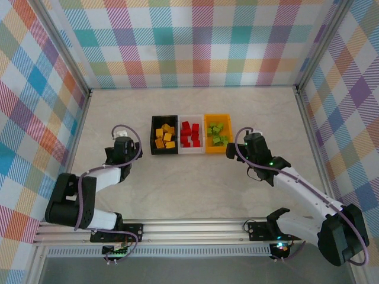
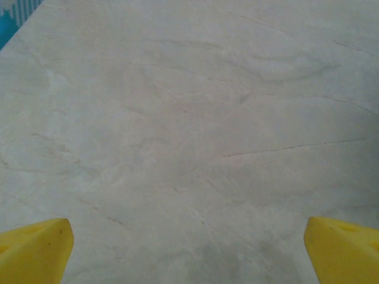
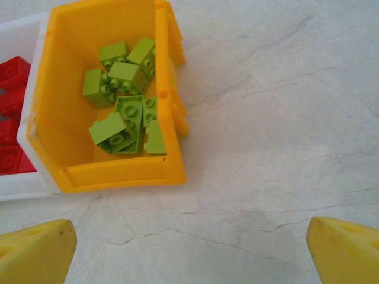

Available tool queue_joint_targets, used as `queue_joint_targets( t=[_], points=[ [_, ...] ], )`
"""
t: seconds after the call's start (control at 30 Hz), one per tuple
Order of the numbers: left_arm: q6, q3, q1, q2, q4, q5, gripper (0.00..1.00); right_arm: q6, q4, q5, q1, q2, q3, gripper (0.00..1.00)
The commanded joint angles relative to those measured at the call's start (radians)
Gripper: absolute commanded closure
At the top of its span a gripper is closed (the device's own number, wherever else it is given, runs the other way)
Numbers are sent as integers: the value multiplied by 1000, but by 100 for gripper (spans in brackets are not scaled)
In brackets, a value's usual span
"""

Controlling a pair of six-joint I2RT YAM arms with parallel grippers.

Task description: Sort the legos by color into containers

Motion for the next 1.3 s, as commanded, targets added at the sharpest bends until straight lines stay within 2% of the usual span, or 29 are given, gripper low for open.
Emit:
queue_joint_targets(
  t=[0.0, 0.1, 0.17, 0.23, 0.33, 0.43, 0.67, 0.8, 0.97, 1.0, 1.13, 1.27],
  points=[
    [69, 3, 12, 27, 222, 56, 0, -14, 41, 64, -9, -20, -21, 0],
    [59, -29, 23, 92, 345, 85, 0, -14, 61, 86, -15, -12, -27, 0],
    [67, -79, 26, 164, 509, 98, 0, -19, 81, 98, -19, -8, -34, 0],
    [42, -57, 45, 144, 426, 123, 0, -41, 110, 96, -24, -8, -45, 0],
    [39, -65, 57, 150, 457, 130, 0, -111, 165, 113, -32, -13, -59, 0],
    [30, -71, 53, 146, 458, 94, 0, -172, 211, 194, -52, -15, -66, 0],
    [29, -74, 52, 144, 462, 93, 0, -369, 478, 248, -203, 51, -122, 0],
    [30, -72, 52, 144, 463, 94, 0, -455, 592, 131, -307, 162, -145, 0],
    [29, -73, 53, 144, 463, 93, 0, -465, 941, -20, -374, 319, -248, 0],
    [30, -73, 53, 144, 463, 95, 0, -471, 908, -38, -377, 327, -225, 0],
    [29, -75, 52, 144, 463, 95, 0, -462, 1080, -102, -401, 438, -242, 0],
    [29, -74, 53, 144, 463, 95, 0, -451, 989, -200, -435, 444, -201, 0]
  ],
)
